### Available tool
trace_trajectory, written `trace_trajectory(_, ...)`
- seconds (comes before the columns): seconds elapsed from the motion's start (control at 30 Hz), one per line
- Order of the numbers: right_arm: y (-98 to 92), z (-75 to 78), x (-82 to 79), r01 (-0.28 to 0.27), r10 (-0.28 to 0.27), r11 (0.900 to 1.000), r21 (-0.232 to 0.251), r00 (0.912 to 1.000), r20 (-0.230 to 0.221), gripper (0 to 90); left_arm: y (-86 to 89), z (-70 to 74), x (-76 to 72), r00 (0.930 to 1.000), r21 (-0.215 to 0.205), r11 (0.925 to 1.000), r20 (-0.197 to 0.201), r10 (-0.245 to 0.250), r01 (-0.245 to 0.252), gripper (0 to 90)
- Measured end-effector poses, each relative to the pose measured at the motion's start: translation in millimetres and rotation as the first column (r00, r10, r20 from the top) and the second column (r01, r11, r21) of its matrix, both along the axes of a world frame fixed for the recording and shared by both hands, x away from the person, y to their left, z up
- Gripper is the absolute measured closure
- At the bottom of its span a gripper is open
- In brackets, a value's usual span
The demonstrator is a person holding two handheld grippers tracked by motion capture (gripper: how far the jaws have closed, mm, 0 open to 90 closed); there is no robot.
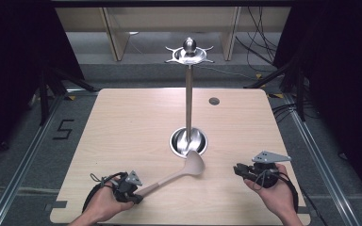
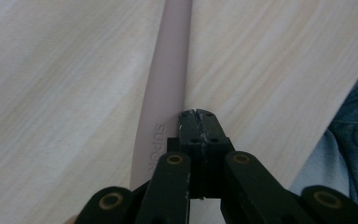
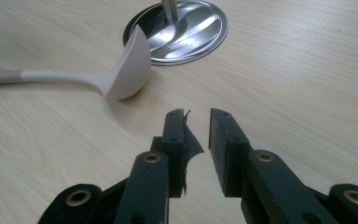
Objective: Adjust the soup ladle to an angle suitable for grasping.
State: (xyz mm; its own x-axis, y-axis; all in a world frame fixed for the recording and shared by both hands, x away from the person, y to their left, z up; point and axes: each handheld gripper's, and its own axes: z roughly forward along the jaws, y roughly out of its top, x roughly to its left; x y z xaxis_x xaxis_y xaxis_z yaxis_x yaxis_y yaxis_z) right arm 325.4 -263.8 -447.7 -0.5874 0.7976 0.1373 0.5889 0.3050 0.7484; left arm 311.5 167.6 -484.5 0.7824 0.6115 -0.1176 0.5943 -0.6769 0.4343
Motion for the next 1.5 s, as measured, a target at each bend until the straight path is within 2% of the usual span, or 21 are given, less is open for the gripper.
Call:
trace_trajectory(0.07,-0.3,-0.2,0.1,0.0,0.0,1.0,0.002,1.0,-0.002,76.0,1.4,0.3,2.7,0.9999,0.003,0.9999,0.006,0.01,-0.01,89.5)
trace_trajectory(0.17,-1.2,-0.8,1.0,0.002,-0.001,1.0,-0.015,0.9999,0.017,75.5,6.7,-0.2,16.6,0.9989,0.016,0.9989,0.011,0.045,-0.045,89.5)
trace_trajectory(0.27,-0.8,-0.8,0.6,0.004,-0.004,1.0,-0.014,1.0,0.008,75.0,9.8,0.2,25.5,0.9977,0.023,0.9976,0.017,0.065,-0.065,89.5)
trace_trajectory(0.3,-0.8,-0.9,0.7,0.004,-0.004,1.0,-0.014,1.0,0.008,74.7,13.9,2.3,35.9,0.9969,0.054,0.9957,0.029,0.074,-0.075,89.5)
trace_trajectory(0.4,-0.5,-1.7,1.2,0.006,-0.006,1.0,-0.011,0.9998,0.018,74.3,15.9,2.3,46.1,0.9945,0.06,0.9934,0.043,0.095,-0.098,89.5)
trace_trajectory(0.43,-0.4,-1.8,1.2,0.006,-0.006,1.0,-0.011,0.9998,0.019,74.0,17.5,2.7,56.0,0.9942,0.071,0.992,0.033,0.102,-0.105,89.5)
trace_trajectory(0.47,-0.8,-1.3,0.8,0.007,-0.007,1.0,-0.019,0.9998,0.016,73.7,17.2,1.6,60.7,0.9917,0.067,0.9903,0.05,0.119,-0.122,89.5)
trace_trajectory(0.53,-0.9,-1.6,0.7,0.004,-0.004,1.0,-0.022,0.9998,0.017,73.2,17.4,1.8,69.7,0.9892,0.07,0.9875,0.051,0.137,-0.141,89.5)
trace_trajectory(0.63,-0.4,-2.4,1.0,0.005,-0.005,1.0,-0.01,0.9998,0.02,72.6,17.2,2.0,78.4,0.9851,0.074,0.9838,0.067,0.159,-0.163,89.5)
trace_trajectory(0.67,0.4,-2.8,0.6,0.01,-0.01,1.0,0.002,0.9999,0.01,72.1,17.3,2.4,87.2,0.9832,0.083,0.9815,0.075,0.166,-0.172,89.5)
trace_trajectory(0.77,-0.7,-3.0,0.9,0.005,-0.005,1.0,-0.006,1.0,0.008,71.4,16.0,1.6,98.3,0.9781,0.082,0.9765,0.079,0.193,-0.199,89.4)
trace_trajectory(0.83,-0.9,-3.3,1.1,0.004,-0.004,1.0,-0.007,1.0,0.007,71.3,15.7,1.3,102.2,0.9777,0.084,0.9761,0.08,0.194,-0.2,89.4)
trace_trajectory(0.93,-0.7,-4.2,1.7,0.002,-0.002,1.0,0.014,1.0,0.002,70.4,12.5,1.4,117.1,0.9694,0.086,0.9681,0.092,0.228,-0.235,89.4)
trace_trajectory(1.07,-1.4,-4.4,1.9,0.0,0.0,1.0,0.005,1.0,0.009,69.5,6.2,2.1,132.9,0.9666,0.103,0.9638,0.098,0.237,-0.246,89.3)
trace_trajectory(1.3,-2.1,-4.8,1.6,0.002,-0.003,1.0,0.011,0.9998,0.018,68.0,0.6,0.5,150.0,0.9544,0.073,0.9548,0.103,0.28,-0.288,87.8)
trace_trajectory(1.33,-3.4,-4.3,1.1,0.012,-0.012,1.0,0.005,0.9999,0.011,67.4,-0.7,0.5,150.3,0.9472,0.063,0.9484,0.103,0.304,-0.311,86.0)
trace_trajectory(1.37,-3.4,-4.3,1.1,0.012,-0.012,1.0,0.005,0.9999,0.011,67.4,-1.1,1.0,150.7,0.9442,0.058,0.9454,0.099,0.314,-0.321,86.0)
trace_trajectory(1.4,-5.0,-4.9,1.4,0.012,-0.012,1.0,0.003,0.9998,0.016,66.6,-1.2,2.2,149.4,0.9307,0.027,0.933,0.087,0.355,-0.359,79.9)
trace_trajectory(1.43,-5.2,-4.7,1.0,0.013,-0.014,1.0,0.009,0.9998,0.011,66.1,-0.2,3.5,148.3,0.9227,0.003,0.9256,0.08,0.377,-0.379,76.2)
trace_trajectory(1.47,-5.2,-5.6,1.2,0.008,-0.008,1.0,0.029,0.9999,0.011,65.6,0.5,5.8,145.7,0.9086,-0.015,0.9103,0.057,0.414,-0.414,72.0)
trace_trajectory(1.5,-6.4,-5.0,0.9,0.009,-0.009,1.0,0.021,1.0,0.001,65.3,0.5,5.8,145.7,0.9086,-0.015,0.9103,0.057,0.414,-0.414,67.1)
